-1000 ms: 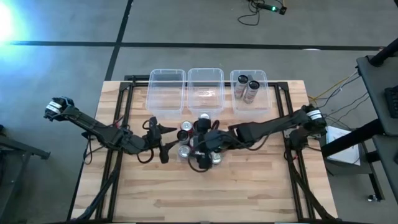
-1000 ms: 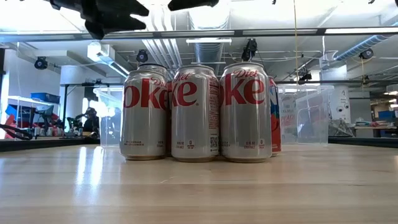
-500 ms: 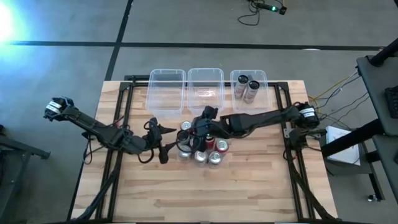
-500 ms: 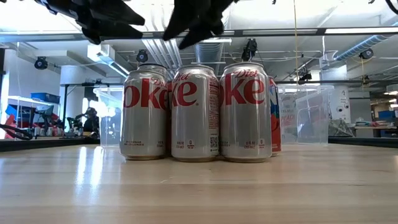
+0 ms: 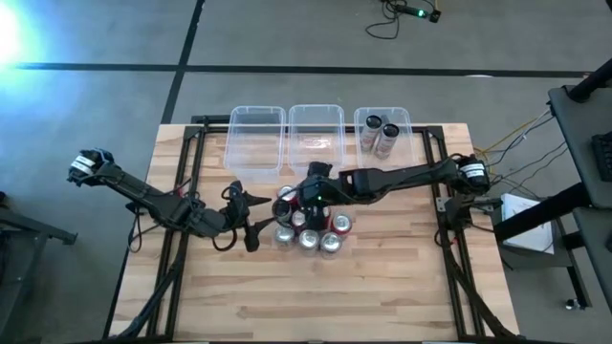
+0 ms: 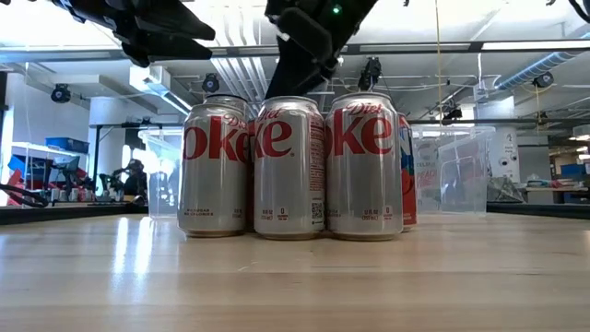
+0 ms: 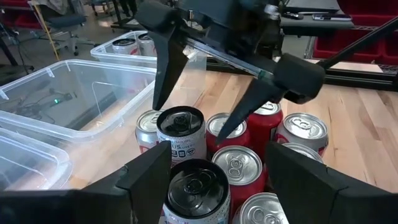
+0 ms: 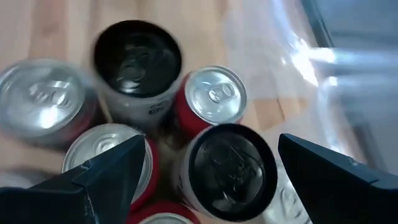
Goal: Sort soda cans
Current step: Put the right white-pink soda can into the right transparent bin
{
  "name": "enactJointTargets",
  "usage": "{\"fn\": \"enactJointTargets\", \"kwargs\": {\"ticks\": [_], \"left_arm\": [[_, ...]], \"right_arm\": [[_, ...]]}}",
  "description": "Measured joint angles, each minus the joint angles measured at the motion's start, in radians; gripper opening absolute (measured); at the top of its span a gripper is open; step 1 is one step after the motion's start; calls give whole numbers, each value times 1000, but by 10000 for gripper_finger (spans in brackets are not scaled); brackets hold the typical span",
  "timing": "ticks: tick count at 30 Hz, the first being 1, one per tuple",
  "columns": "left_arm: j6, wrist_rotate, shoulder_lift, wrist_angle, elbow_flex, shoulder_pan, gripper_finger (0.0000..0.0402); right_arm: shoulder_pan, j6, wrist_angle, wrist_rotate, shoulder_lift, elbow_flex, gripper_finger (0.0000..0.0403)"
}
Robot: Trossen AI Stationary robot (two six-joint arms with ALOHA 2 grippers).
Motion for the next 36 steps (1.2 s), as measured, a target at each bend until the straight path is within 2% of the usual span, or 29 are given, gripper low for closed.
{"fn": "enactJointTargets", "kwargs": {"ticks": [3,6,16,29,32,36], "left_arm": [[0,0,0,-1,0,0,242],[-1,0,0,0,0,0,243],[-1,0,0,0,0,0,243],[9,0,0,-1,0,0,243],[10,0,0,-1,0,0,243],[10,0,0,-1,0,0,243]], "right_arm": [[-35,-138,4,-140,-5,0,364],[-80,-173,12,-277,-5,0,364],[-174,-215,33,-527,5,0,364],[-193,-286,-38,-513,42,0,361],[-193,-280,-38,-497,45,0,340],[-193,-276,-38,-494,45,0,287]]}}
